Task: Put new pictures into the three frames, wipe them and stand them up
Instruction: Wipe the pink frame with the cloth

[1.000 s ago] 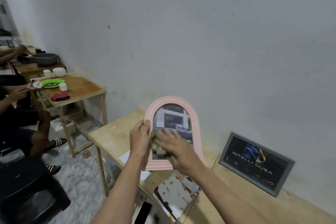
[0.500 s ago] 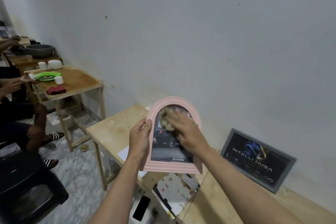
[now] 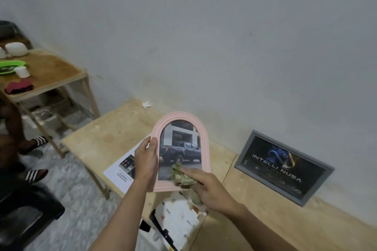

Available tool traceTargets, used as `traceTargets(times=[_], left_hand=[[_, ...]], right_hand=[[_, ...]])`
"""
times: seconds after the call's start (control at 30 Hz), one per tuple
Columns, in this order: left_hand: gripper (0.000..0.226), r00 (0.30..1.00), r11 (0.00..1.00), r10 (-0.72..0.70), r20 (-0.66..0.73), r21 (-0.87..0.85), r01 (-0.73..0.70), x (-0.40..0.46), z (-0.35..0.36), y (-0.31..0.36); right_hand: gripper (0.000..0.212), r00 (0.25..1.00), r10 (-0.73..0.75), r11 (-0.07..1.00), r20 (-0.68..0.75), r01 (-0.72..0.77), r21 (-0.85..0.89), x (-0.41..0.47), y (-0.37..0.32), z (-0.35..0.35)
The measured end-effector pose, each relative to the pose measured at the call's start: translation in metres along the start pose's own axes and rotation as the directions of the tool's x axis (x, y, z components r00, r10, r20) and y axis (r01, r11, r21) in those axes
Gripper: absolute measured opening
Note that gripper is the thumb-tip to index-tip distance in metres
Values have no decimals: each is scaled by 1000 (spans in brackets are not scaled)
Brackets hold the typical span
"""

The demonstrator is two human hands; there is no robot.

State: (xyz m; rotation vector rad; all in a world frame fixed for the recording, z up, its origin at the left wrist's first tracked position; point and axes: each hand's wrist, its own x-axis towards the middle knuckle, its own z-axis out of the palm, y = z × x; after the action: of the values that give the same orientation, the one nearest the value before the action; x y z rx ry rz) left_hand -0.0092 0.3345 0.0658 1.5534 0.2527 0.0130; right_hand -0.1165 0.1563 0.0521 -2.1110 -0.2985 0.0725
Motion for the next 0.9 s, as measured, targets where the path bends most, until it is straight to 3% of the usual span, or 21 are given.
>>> traceTargets(times=[0.13, 0.23, 0.3, 0.37, 0.43, 0.53, 0.63, 0.8, 0.83, 0.9], left_hand=[[38, 998, 995, -54, -12, 83, 55, 36, 31, -23], [51, 993, 983, -112, -40, 144, 117, 62, 46, -46], [48, 989, 980, -131, -72, 143, 141, 75, 53, -57], [34, 986, 982, -143, -86, 114, 153, 82, 61, -60], [22, 984, 982, -151, -98, 102, 161, 93, 69, -65], [23, 981, 981, -163, -109, 92, 173, 110, 79, -73], [19, 980, 980, -167, -111, 93, 177, 119, 87, -78], [22, 976, 974, -197, -93, 92, 205, 120, 87, -82], [23, 977, 975, -196, -81, 92, 203, 116, 86, -79], [23, 981, 977, -187, -56, 91, 192, 108, 83, -74]], right_hand=[[55, 929, 238, 956, -285, -172, 237, 30, 50, -58], [47, 858, 380, 909, -345, -278, 310, 64, 109, -94], [44, 843, 385, 922, -376, -339, 185, 88, 151, -106], [47, 875, 312, 935, -370, -352, -44, 112, 193, -109], [50, 898, 309, 895, -314, -386, -224, 138, 234, -105], [44, 908, 375, 816, -186, -418, -399, 157, 277, -85], [45, 904, 353, 714, -243, -428, -554, 151, 303, -56], [47, 873, 434, 707, -224, -484, -516, 161, 284, -66], [45, 878, 423, 745, -224, -478, -465, 161, 275, -70], [39, 849, 466, 845, -248, -511, -160, 154, 247, -73]])
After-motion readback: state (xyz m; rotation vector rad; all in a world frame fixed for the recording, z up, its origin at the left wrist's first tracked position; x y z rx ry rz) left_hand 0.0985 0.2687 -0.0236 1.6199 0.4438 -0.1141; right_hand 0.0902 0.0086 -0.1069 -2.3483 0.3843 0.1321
